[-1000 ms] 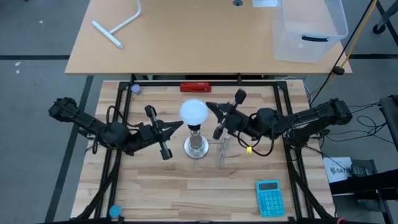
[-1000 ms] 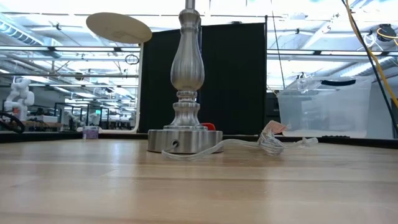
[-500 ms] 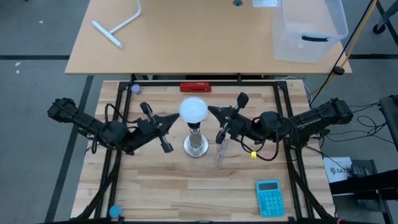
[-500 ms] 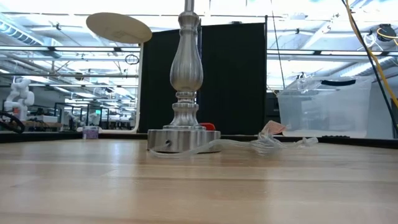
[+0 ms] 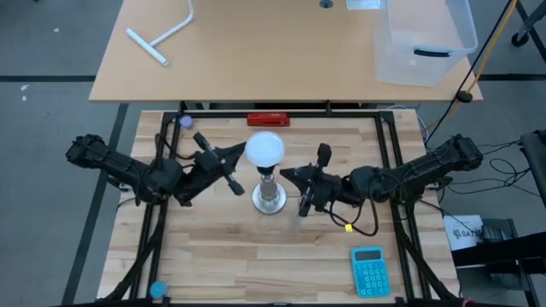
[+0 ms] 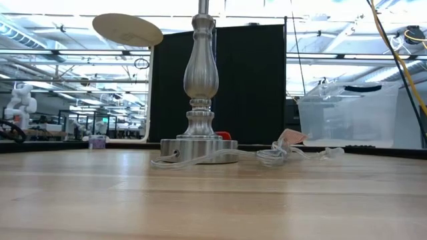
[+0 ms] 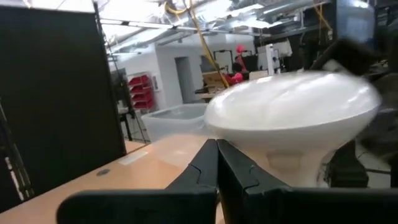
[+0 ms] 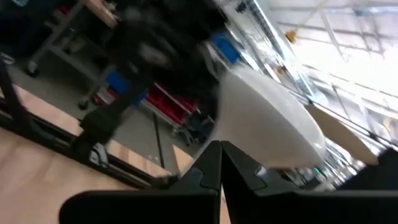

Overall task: Screw lightbulb
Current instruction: Insert the white lightbulb into the silver lamp

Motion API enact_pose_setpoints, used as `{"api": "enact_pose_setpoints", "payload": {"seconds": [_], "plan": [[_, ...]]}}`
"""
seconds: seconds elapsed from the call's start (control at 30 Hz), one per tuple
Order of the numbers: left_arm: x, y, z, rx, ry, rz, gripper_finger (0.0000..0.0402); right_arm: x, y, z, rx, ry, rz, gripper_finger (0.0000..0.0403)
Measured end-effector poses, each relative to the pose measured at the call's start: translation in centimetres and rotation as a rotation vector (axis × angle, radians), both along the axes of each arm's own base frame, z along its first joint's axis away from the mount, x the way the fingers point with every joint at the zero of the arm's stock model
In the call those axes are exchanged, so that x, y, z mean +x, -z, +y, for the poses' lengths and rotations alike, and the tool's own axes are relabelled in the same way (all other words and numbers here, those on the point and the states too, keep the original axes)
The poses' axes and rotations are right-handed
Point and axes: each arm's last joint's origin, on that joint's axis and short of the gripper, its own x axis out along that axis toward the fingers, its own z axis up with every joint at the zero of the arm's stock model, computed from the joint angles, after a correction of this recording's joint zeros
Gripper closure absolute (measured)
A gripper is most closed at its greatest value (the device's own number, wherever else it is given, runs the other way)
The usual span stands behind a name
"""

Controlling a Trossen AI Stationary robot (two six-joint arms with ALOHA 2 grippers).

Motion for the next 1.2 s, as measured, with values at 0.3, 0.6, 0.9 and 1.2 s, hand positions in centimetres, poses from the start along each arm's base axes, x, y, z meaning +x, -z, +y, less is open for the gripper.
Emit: {"api": "enact_pose_setpoints", "payload": {"seconds": [0.3, 0.6, 0.9, 1.2], "plan": [[-1.2, -1.3, -2.3, 0.093, 0.15, -0.076, 0.0402, 0.1, -0.7, -1.7, 0.022, 0.163, -0.065, 0.0403], [-1.0, -1.0, -2.7, 0.092, 0.22, -0.075, 0.0402, -0.1, -1.9, -2.5, 0.013, 0.191, -0.174, 0.0403], [-0.3, -0.5, -1.2, 0.045, 0.173, -0.053, 0.0402, 0.0, -1.8, -2.1, -0.007, 0.133, -0.158, 0.0403], [0.0, -0.4, -0.3, 0.035, 0.141, -0.049, 0.0402, 0.1, -1.4, -1.7, -0.035, 0.059, -0.116, 0.0403]]}}
